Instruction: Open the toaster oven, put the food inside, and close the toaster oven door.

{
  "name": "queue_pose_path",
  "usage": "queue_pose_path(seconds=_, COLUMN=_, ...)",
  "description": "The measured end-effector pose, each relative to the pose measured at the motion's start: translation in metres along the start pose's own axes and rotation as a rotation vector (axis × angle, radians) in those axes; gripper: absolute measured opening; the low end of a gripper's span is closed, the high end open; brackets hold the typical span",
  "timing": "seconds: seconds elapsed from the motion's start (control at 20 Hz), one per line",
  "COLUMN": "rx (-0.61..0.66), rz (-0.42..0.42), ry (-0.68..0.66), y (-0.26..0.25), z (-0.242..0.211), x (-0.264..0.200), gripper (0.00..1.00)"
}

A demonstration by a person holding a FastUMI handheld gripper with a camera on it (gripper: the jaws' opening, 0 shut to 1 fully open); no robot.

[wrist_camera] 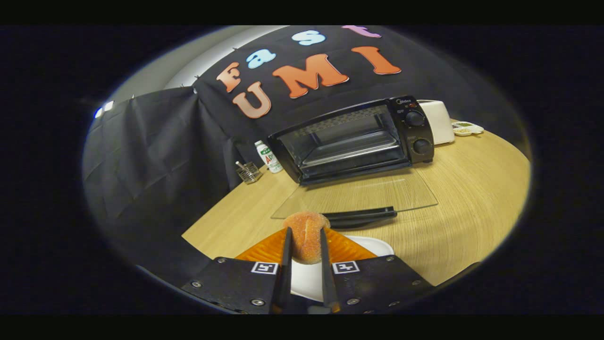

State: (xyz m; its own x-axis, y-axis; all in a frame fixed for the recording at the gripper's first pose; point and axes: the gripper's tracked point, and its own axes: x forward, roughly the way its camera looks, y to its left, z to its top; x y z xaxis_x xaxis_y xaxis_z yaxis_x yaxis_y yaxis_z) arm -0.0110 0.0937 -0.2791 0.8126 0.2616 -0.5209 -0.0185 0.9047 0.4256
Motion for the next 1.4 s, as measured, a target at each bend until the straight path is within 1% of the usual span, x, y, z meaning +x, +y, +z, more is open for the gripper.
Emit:
queue_pose_path(seconds=0.15, rx=0.075, rz=0.015, ry=-0.059, y=0.006, z=0.032, x=0.019, gripper=0.27)
queue_pose_path(seconds=0.35, rx=0.137, rz=-0.049, ry=-0.110, y=-0.016, z=0.068, x=0.054, gripper=0.27)
queue_pose_path(seconds=0.5, rx=0.169, rz=-0.068, ry=-0.128, y=-0.025, z=0.094, x=0.081, gripper=0.27)
queue_pose_path(seconds=0.6, rx=0.143, rz=-0.094, ry=-0.147, y=-0.031, z=0.112, x=0.098, gripper=0.27)
queue_pose_path(seconds=0.75, rx=0.137, rz=-0.126, ry=-0.167, y=-0.043, z=0.135, x=0.126, gripper=0.27)
queue_pose_path(seconds=0.95, rx=0.131, rz=-0.150, ry=-0.171, y=-0.054, z=0.149, x=0.155, gripper=0.27)
queue_pose_path(seconds=1.05, rx=0.108, rz=-0.161, ry=-0.186, y=-0.057, z=0.158, x=0.166, gripper=0.27)
queue_pose_path(seconds=1.35, rx=-0.002, rz=-0.237, ry=-0.163, y=-0.070, z=0.152, x=0.194, gripper=0.27)
queue_pose_path(seconds=1.4, rx=-0.027, rz=-0.261, ry=-0.151, y=-0.074, z=0.149, x=0.197, gripper=0.27)
